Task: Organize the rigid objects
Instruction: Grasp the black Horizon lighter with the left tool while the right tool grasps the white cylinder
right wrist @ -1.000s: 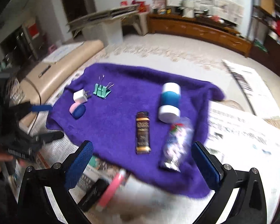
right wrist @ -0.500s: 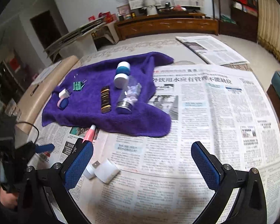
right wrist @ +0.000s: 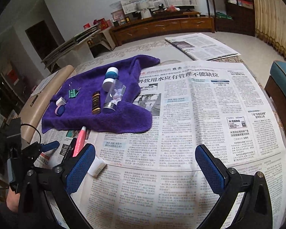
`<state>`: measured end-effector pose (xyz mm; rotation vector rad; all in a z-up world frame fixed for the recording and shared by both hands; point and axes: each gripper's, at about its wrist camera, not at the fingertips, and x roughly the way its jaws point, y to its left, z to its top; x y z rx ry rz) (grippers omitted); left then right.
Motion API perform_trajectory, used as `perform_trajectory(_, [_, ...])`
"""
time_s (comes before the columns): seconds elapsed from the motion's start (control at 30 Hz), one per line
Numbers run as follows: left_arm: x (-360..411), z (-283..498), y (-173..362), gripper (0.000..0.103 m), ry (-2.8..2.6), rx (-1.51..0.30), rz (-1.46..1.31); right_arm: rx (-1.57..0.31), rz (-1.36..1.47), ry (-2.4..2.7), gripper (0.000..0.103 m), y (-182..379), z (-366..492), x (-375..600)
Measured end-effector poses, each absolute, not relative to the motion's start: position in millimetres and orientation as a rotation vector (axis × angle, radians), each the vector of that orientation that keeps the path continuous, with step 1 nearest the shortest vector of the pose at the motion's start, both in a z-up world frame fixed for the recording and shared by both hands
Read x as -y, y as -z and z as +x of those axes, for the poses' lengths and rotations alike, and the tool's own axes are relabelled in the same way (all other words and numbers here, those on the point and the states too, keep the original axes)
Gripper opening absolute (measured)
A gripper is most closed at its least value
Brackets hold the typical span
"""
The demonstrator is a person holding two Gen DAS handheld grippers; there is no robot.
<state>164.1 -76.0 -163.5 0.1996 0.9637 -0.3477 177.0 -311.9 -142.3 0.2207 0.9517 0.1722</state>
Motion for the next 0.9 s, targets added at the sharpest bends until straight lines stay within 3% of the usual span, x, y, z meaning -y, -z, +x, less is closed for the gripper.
perform_trajectory(0.1, [87.0,162.9,161.3,0.022,0.364,-0.966,0.218,-0.959,0.236,-0.167,0.103,143.6,177.2,316.3])
perform_trajectory(0.3, [83.2,159.4,161.4,0.021,0.356,-0.953,0.176,-0.957,0.219,-0.209,0.103,143.3,173.3,307.7])
perform_trajectory(0.53, [68.4,149.9,159.7,0.021,0.333,-0.969,0.16,-0.994,0.007,-0.351,0.103,164.4,169.8,254.6])
perform_trajectory(0.9, [52.0,148.9,161.1,0.021,0.349,-0.981,0.11,-1.026,-0.16,-0.395,0.087,193.9,172.0,216.6])
